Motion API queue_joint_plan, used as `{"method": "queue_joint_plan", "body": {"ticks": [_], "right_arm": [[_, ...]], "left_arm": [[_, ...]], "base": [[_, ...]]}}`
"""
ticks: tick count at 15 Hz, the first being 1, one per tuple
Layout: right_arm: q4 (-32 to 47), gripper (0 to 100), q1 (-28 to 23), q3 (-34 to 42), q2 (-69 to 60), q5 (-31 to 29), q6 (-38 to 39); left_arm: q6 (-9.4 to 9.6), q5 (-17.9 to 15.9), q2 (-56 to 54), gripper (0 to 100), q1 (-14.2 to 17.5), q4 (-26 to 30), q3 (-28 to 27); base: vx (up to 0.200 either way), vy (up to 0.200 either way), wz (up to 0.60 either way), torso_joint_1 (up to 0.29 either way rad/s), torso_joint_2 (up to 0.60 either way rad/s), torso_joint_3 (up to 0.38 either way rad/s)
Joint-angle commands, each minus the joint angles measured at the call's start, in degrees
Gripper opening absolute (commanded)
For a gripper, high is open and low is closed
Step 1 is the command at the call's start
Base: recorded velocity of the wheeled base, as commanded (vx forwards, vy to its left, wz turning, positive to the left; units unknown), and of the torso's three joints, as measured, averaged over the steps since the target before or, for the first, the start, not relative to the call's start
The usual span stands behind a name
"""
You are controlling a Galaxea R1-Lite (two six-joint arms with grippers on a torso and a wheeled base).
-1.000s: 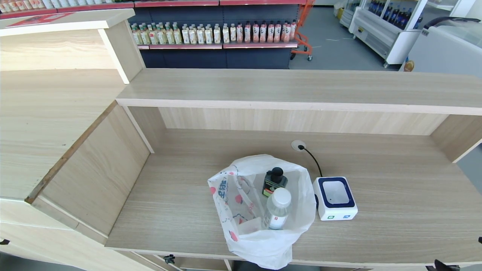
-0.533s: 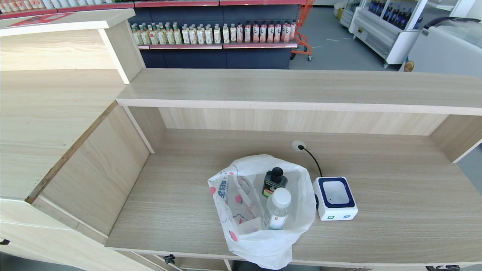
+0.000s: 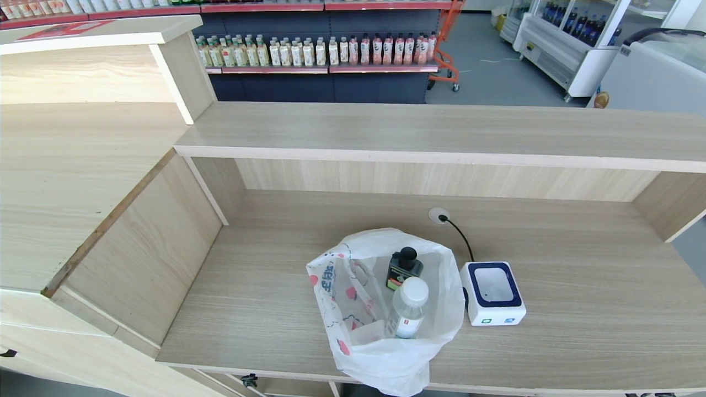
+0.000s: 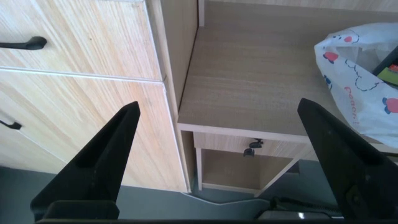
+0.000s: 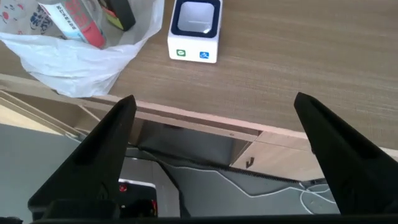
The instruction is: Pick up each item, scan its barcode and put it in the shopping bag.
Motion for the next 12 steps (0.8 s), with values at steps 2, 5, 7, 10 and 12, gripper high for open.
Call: {"method": "queue_joint_plan", "body": {"ticks": [2, 5, 7, 10, 12], "right_arm": [[0.06, 100, -0.01, 0.0, -0.54, -0.01, 0.86], [0.15, 100, -0.01, -0.09, -0.54, 0.43, 0.95], [0.15, 100, -0.01, -0.09, -0.54, 0.43, 0.86], [0.15, 100, -0.01, -0.09, -0.54, 0.43, 0.86], [0.15, 100, -0.01, -0.09, -0.45, 0.43, 0.86]], "left_arm": [[0.02, -0.01, -0.02, 100, 0.0, -0.01, 0.0], [-0.06, -0.01, -0.02, 100, 0.0, -0.01, 0.0], [-0.06, 0.08, -0.02, 100, 0.0, -0.01, 0.0], [-0.15, -0.01, -0.02, 100, 0.0, -0.01, 0.0], [-0.06, -0.01, -0.02, 100, 0.0, -0.01, 0.0]], "base": [[0.0, -0.2, 0.0, 0.007, 0.0, 0.005], [0.0, -0.2, 0.0, 0.007, 0.0, 0.002], [0.0, -0.1, 0.0, 0.001, 0.0, 0.001], [0.0, -0.133, 0.0, 0.002, 0.0, 0.002], [0.0, -0.2, 0.0, -0.002, 0.0, 0.005]]}}
